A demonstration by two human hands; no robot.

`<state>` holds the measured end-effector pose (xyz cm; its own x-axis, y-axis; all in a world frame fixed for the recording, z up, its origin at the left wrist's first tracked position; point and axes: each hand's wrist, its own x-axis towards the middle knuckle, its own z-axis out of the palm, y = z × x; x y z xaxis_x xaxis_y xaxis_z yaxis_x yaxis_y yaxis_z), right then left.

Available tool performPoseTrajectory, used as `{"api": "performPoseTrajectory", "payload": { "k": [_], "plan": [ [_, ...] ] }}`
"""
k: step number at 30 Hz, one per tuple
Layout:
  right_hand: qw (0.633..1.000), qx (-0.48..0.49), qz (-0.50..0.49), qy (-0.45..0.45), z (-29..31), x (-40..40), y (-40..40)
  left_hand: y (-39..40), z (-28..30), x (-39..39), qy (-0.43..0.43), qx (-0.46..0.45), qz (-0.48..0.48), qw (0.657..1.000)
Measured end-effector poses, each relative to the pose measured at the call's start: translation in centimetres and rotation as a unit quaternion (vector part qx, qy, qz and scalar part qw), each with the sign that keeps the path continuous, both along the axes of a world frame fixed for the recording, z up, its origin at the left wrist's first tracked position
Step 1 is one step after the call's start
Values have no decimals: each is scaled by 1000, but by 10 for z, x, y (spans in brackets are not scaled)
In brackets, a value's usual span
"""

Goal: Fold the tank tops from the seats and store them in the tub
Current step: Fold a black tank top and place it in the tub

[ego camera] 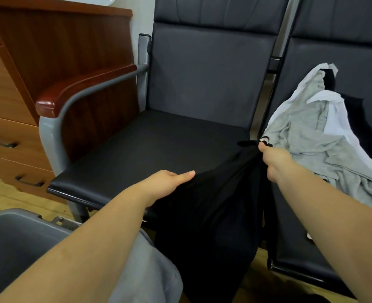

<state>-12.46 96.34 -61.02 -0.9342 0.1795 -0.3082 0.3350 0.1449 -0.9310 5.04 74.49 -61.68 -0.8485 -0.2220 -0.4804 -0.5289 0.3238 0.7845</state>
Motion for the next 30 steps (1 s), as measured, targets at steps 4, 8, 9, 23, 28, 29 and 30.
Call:
{"api": "performPoseTrajectory", "payload": {
  "k": [4,8,9,23,28,29,30],
  "plan": [
    [999,1,9,40,13,4,15,-3,2,6,25,84,70,994],
    [986,-67,129,82,30,27,20,-10,3,12,50,246,191,949],
    [976,-89,188,71,37,37,20,-11,3,13,53,260,207,942],
    [760,323,556,92,36,125,10,-7,9,35,104,296,267,911],
    [699,468,536,73,66,125,29,0,6,38,117,234,255,931],
    [684,491,538,51,74,126,34,0,5,38,124,222,255,933],
    [678,498,540,22,81,126,39,0,6,38,132,213,254,934]
  ]
}}
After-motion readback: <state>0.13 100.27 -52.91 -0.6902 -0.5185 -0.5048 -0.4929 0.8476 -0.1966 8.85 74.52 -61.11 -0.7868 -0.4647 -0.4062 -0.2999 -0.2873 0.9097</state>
